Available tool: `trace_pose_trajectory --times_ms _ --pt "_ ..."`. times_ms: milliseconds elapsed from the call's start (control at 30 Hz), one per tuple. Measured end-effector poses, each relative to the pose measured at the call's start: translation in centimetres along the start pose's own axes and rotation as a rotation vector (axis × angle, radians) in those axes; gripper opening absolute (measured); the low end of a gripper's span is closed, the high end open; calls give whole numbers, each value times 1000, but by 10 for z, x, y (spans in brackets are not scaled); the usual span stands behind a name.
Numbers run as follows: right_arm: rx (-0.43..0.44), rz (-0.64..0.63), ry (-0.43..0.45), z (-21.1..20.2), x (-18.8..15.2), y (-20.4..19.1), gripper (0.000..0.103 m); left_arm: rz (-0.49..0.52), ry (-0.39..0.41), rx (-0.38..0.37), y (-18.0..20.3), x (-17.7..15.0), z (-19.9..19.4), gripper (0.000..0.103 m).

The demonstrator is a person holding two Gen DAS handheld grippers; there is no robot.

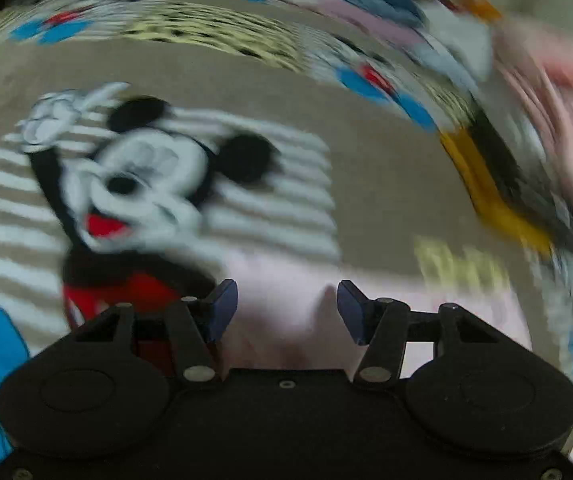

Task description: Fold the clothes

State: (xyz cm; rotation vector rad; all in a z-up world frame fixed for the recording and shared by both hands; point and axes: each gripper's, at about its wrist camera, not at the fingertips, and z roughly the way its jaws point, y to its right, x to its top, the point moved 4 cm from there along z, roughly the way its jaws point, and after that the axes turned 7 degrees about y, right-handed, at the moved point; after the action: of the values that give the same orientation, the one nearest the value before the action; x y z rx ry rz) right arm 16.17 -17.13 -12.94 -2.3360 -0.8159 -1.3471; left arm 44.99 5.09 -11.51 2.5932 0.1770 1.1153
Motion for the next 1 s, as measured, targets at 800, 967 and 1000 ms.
trace_pose_trajectory --times_ms 800,967,1000 --pt "-1 28 46 -40 -13 14 29 814 -71 -388 197 -181 -90 35" --pt "37 41 13 -36 -22 14 30 771 -90 -346 200 -176 -55 25" --pt "44 42 11 -36 -23 13 31 756 -87 -340 201 -172 -48 25"
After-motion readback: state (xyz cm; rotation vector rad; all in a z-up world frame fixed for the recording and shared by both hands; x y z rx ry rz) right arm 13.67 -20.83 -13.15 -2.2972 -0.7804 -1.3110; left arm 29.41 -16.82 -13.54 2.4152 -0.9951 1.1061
